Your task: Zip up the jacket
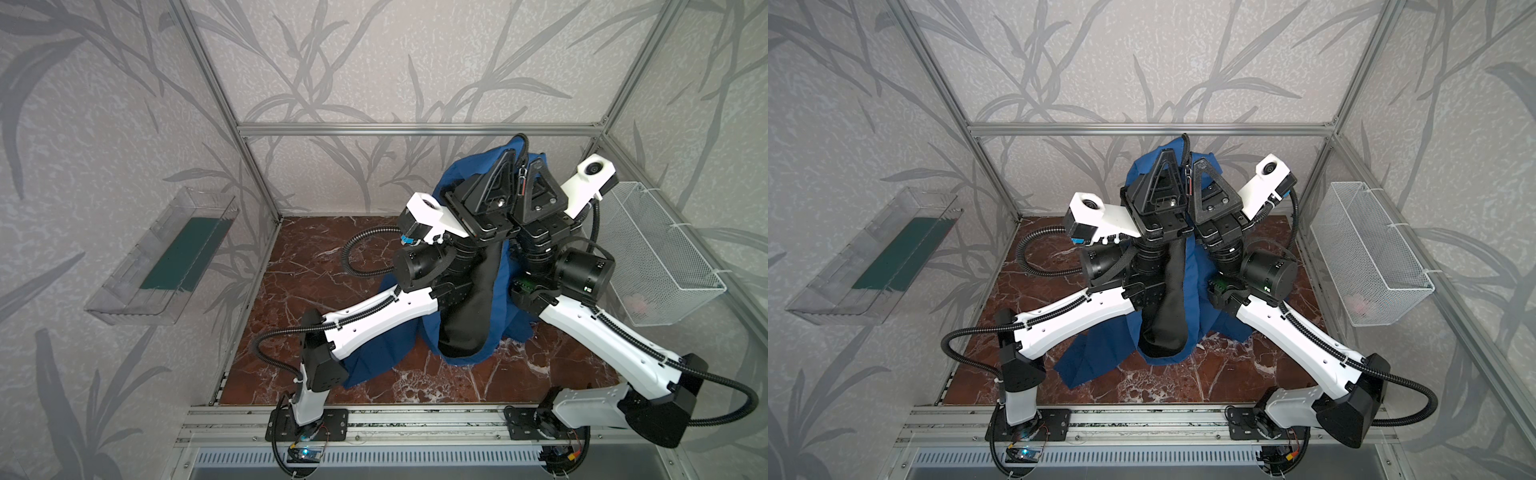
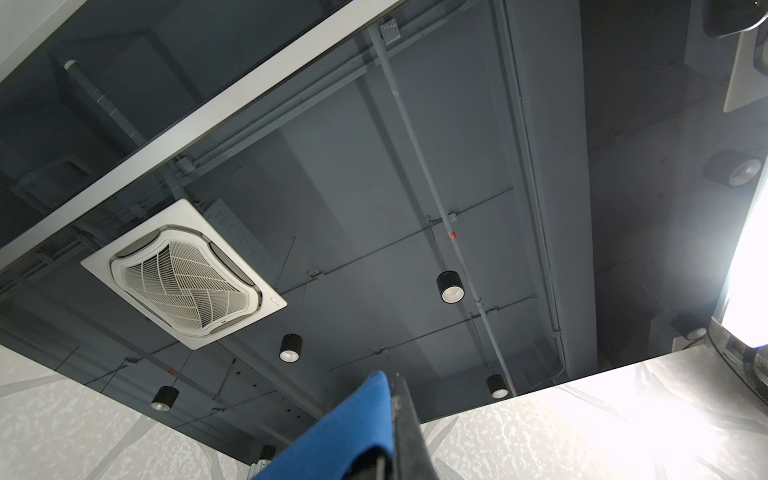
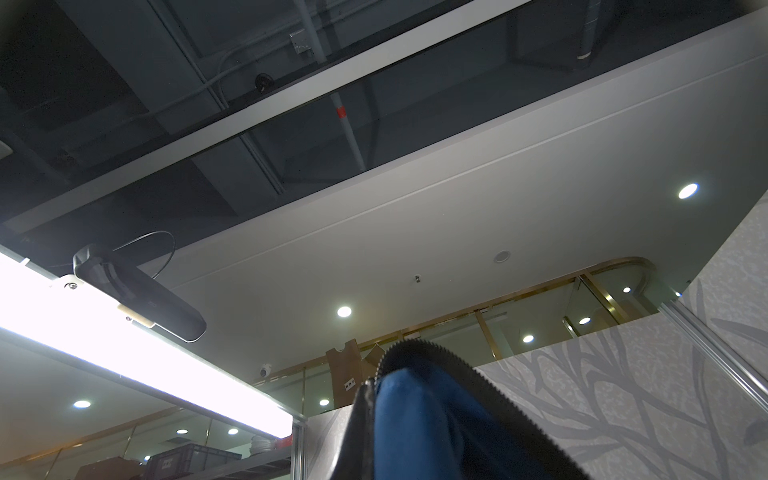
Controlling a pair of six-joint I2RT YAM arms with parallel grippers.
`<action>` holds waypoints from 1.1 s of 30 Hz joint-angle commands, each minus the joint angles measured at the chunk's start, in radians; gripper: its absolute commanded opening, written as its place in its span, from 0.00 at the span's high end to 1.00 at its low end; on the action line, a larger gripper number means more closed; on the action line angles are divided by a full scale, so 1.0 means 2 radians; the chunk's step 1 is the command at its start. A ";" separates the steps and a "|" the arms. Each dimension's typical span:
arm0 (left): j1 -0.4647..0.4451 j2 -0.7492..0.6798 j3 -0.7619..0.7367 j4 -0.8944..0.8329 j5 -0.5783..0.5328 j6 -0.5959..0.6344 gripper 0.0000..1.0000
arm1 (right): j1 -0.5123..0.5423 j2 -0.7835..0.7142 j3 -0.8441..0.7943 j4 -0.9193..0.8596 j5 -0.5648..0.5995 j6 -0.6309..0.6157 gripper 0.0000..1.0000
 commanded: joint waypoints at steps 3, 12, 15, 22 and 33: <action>-0.005 0.010 0.021 -0.001 0.018 -0.008 1.00 | 0.005 0.003 0.026 0.022 -0.008 0.008 1.00; -0.005 0.012 0.024 0.000 0.019 -0.016 1.00 | 0.005 0.004 0.022 0.022 -0.007 0.010 1.00; -0.005 0.010 0.019 0.001 0.020 -0.016 1.00 | 0.004 0.004 0.021 0.022 -0.007 0.009 1.00; -0.006 0.007 0.013 0.001 0.021 -0.022 1.00 | 0.004 0.007 0.030 0.022 -0.011 0.013 1.00; -0.007 -0.003 -0.010 -0.005 0.019 -0.024 1.00 | 0.004 0.002 0.030 0.022 -0.014 0.010 1.00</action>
